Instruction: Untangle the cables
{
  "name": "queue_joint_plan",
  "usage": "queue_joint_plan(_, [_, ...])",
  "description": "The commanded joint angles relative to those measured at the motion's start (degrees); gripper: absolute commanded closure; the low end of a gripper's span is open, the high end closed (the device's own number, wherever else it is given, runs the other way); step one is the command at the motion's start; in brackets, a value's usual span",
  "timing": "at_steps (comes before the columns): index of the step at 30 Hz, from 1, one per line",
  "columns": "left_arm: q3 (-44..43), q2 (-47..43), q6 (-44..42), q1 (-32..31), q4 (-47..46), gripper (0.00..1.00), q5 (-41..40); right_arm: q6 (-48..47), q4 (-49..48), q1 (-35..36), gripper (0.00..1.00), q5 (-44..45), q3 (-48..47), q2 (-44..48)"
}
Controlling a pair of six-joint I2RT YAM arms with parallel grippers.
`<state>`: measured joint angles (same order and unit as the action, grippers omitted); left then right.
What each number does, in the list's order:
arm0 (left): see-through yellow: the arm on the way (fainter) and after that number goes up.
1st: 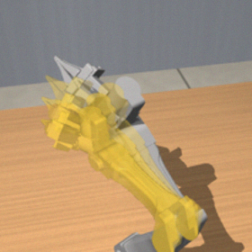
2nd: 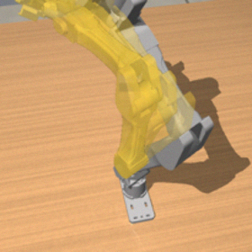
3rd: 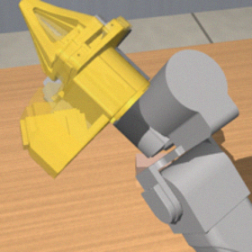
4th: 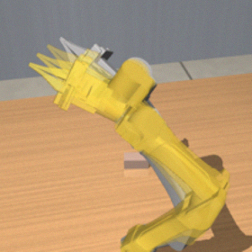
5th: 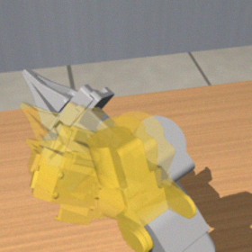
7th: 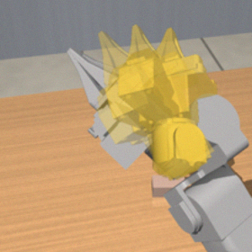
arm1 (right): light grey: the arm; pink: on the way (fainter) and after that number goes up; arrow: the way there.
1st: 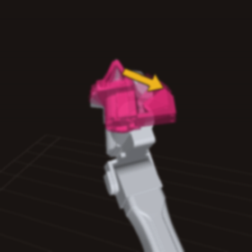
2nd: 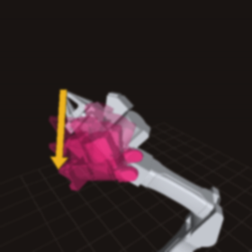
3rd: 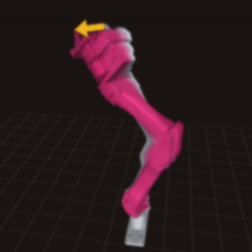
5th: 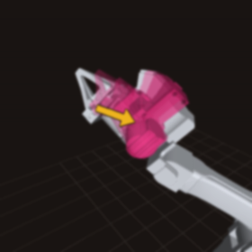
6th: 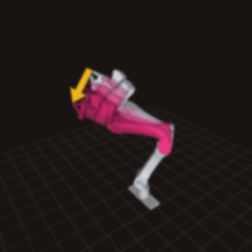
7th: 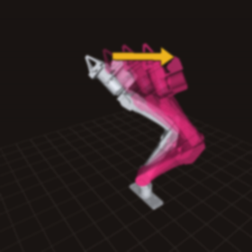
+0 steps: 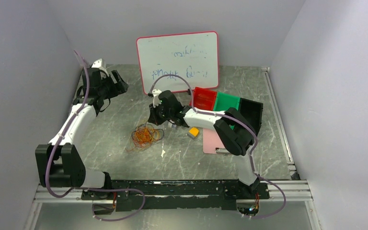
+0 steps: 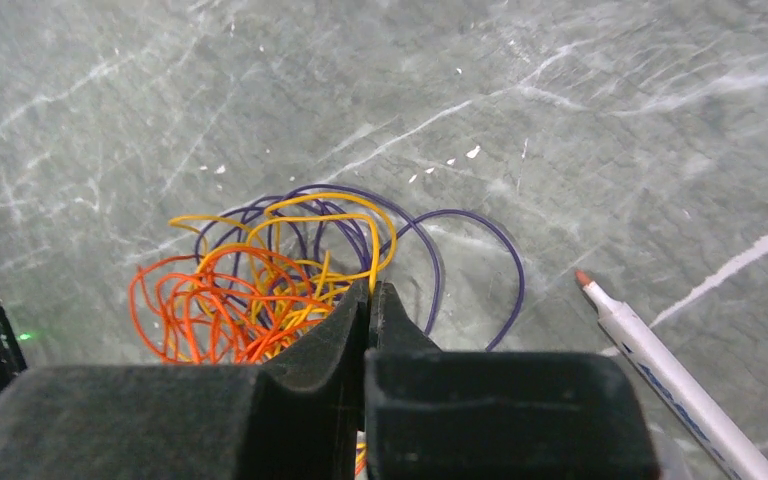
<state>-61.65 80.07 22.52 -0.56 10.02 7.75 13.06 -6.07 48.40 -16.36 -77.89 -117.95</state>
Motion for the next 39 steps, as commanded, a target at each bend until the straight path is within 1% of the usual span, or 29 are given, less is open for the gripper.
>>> queue_joint_plan(1, [4.85,-5.12,5.13,0.47,-2.67,0.18,4.82,3.63,-1.26,0.1,1.0,4.3,1.22,5.15])
queue_joint_plan(5, [10.7,-8.94,7.08,0.3,-2.27,0.16,6.61,7.3,-2.96,-0.5,1.0,6.47,3.23,7.32])
queue_joint_plan(8, [14.95,-11.3,8.07,-0.32,-2.16,0.15,7.83,9.62,-3.47,-1.61,1.0,6.27,3.49,8.18])
queue_joint_plan(11, [18.62,-12.58,9.14,-1.89,-2.96,0.16,8.67,10.28,-2.99,-2.22,1.0,7.08,3.18,8.98])
queue_joint_plan(13, [19.78,-12.79,9.75,-4.06,-2.87,0.16,8.04,10.45,-3.07,-2.58,1.0,7.08,3.11,9.45])
queue_joint_plan(18, [20.43,-13.01,10.51,-10.12,-0.62,0.16,4.15,10.88,-2.05,-3.41,1.0,5.55,1.81,9.13])
queue_joint_plan(24, [22.91,-13.29,11.46,-12.8,-0.88,0.16,-0.39,12.15,-2.75,-3.59,1.0,3.61,2.31,9.34])
queue_joint_plan(28, [23.16,-10.76,12.66,-14.0,-1.38,0.17,-3.23,12.76,-3.31,-3.56,1.0,3.68,3.27,11.0])
queue_joint_plan(31, [22.94,-9.17,13.3,-15.76,-1.68,0.18,-4.86,12.78,-3.53,-3.6,1.0,5.44,3.96,12.66])
queue_joint_plan(36, [23.52,-6.24,14.18,-18.95,-5.64,0.18,-4.99,12.85,-4.25,-3.71,1.0,7.19,4.85,15.62])
queue_joint_plan(39, [21.97,-3.27,14.18,-21.23,-4.68,0.19,-8.91,12.82,-4.1,-3.75,1.0,7.19,4.32,16.76])
